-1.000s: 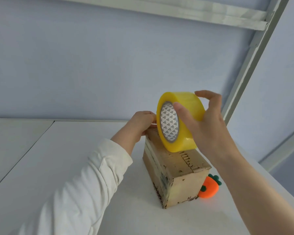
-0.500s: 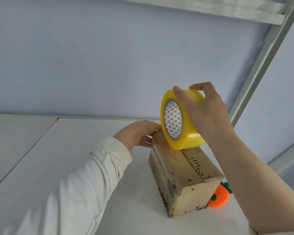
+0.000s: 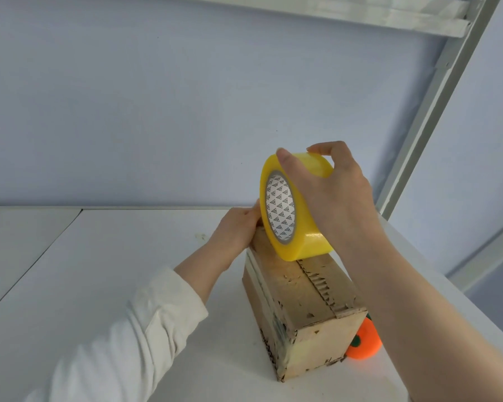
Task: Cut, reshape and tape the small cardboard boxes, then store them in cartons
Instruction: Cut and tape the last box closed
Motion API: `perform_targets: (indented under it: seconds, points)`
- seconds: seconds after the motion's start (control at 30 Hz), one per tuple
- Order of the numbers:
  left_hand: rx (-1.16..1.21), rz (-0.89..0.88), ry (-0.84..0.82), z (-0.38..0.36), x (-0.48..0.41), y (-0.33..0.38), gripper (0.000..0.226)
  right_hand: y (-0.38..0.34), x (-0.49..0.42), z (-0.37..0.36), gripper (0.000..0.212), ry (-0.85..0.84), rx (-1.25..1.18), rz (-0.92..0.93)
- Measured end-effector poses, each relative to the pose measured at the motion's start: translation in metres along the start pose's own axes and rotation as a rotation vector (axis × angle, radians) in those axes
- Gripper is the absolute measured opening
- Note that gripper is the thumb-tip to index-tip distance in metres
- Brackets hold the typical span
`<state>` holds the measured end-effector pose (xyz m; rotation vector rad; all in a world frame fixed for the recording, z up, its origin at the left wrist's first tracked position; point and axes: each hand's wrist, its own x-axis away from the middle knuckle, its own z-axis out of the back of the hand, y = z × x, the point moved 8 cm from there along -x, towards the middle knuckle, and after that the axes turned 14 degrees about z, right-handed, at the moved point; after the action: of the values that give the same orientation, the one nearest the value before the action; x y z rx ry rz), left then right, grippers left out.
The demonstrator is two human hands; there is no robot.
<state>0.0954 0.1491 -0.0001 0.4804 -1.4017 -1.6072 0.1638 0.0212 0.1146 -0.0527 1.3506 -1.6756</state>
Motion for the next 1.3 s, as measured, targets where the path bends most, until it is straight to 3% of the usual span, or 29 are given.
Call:
perform_targets:
  seconds: [0.1, 0.2, 0.33, 0.43, 0.57, 0.87, 1.07, 1.2, 1.3]
  points:
    - [0.145, -0.020, 0.170, 0.001, 0.007, -0.008, 0.052, 0.000, 0.002, -0.001, 0.054, 0.007, -0.027, 0.025]
    - [0.187, -0.022, 0.206, 0.002, 0.007, -0.010, 0.048, 0.000, 0.006, 0.001, 0.056, -0.020, -0.073, 0.061]
    - [0.177, 0.057, 0.081, -0.003, 0.002, -0.015, 0.043, 0.011, 0.027, -0.004, 0.076, -0.169, -0.415, 0.020]
    - [0.201, 0.164, -0.043, -0.008, -0.001, -0.020, 0.054, 0.018, 0.035, -0.006, 0.070, -0.144, -0.531, 0.003]
    - [0.224, 0.216, -0.078, -0.009, -0.003, -0.022, 0.052, 0.022, 0.039, -0.006, 0.065, -0.095, -0.464, -0.027]
    - [0.089, 0.177, 0.133, 0.002, 0.000, -0.015, 0.028, 0.020, 0.048, -0.003, 0.043, 0.140, -0.345, -0.064]
    - [0.085, 0.193, 0.162, 0.005, 0.001, -0.015, 0.033, 0.006, 0.068, 0.024, 0.052, 0.079, -0.249, -0.093]
    - [0.136, 0.176, 0.067, -0.002, 0.005, -0.017, 0.061, 0.000, 0.066, 0.032, 0.057, 0.054, -0.191, -0.094]
    - [0.124, 0.167, 0.033, -0.003, 0.002, -0.017, 0.035, -0.007, 0.062, 0.029, 0.050, 0.016, -0.235, -0.083]
